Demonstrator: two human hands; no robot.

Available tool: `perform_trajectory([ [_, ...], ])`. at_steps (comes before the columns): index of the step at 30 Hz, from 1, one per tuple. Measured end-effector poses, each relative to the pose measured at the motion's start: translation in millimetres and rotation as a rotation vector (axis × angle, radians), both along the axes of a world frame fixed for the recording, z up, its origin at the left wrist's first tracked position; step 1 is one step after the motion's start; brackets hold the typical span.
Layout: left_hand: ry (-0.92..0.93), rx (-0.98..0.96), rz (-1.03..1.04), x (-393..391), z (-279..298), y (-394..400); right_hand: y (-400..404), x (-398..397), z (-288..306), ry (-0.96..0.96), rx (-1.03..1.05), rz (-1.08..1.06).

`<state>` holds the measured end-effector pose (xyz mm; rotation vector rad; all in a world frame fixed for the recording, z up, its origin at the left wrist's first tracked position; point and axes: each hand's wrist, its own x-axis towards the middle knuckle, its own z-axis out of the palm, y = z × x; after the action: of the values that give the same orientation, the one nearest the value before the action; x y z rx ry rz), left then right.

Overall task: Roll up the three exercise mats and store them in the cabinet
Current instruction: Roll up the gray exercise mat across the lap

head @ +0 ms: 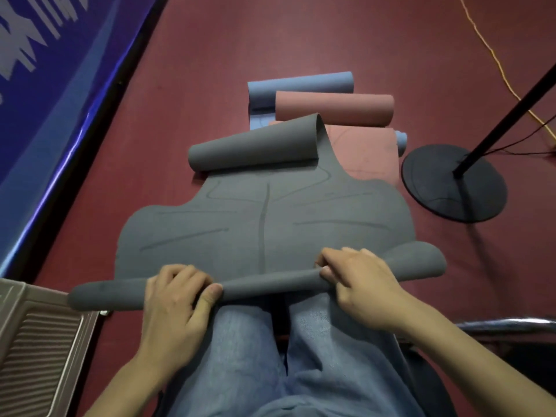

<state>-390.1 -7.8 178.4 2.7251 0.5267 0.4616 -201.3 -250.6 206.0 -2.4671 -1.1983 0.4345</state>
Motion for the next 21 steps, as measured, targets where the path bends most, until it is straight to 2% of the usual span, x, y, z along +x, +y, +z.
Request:
perform_trajectory([
  [4,0.134,-0.022,0.052,17.9,-0.8,18.2,7.3,15.1,1.9,0.115,0.081,-0.029],
  [5,0.188,-0.066,0.062,22.6,2.3,24.0,6.6,16.5,1.1,0.095,0.096,-0.013],
  [8,0.322,-0.385,0.18,37.4,10.6,35.4,7.4,12.8,0.4,-0.096,0.112,0.051],
  [11,0.47,-0.32,0.23,45.9,13.3,33.3,6.6,4.1,4.8,-0.2,0.072,0.126],
  [16,0.415,-0.215,0.262,49.9,16.7,27.7,-3.0,-8.3,10.5,-0.304,-0.009,0.09],
  [21,0.225,-0.19,0.228,50.3,19.5,22.0,7.2,-12.4,1.0,-0.41,-0.024,-0.013],
])
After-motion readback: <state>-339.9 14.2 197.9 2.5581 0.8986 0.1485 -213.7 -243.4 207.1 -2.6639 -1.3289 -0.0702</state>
